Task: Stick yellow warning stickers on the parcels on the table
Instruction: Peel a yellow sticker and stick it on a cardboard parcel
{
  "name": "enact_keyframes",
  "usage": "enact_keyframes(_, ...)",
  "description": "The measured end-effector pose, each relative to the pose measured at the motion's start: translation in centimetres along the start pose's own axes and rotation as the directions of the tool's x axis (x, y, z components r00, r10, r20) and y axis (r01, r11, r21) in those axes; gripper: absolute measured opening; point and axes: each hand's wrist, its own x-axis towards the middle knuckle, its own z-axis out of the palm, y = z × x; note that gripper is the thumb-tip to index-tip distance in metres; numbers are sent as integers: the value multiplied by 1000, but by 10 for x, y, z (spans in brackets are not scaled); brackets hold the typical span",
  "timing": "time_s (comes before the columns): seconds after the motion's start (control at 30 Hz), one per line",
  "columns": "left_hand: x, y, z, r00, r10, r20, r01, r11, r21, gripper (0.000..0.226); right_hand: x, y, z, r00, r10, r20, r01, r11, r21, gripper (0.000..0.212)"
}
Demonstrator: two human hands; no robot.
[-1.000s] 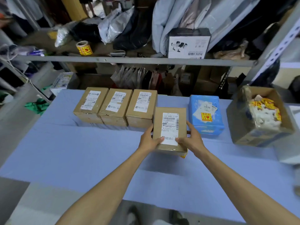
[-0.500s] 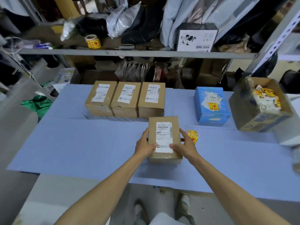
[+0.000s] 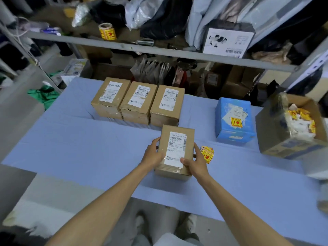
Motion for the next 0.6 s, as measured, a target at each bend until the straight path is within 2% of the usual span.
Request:
enact_keyframes(0.27,6,-6,-1,999,-27,-30,24,995,-100,62,3,1,-2,1000,-17,19,18,999,-30,81)
enact_keyframes(0.6,6,-17,2,1000,22,9,-20,988,-155,67,-1,9,-2,1000,-29,2,29,999,37,76)
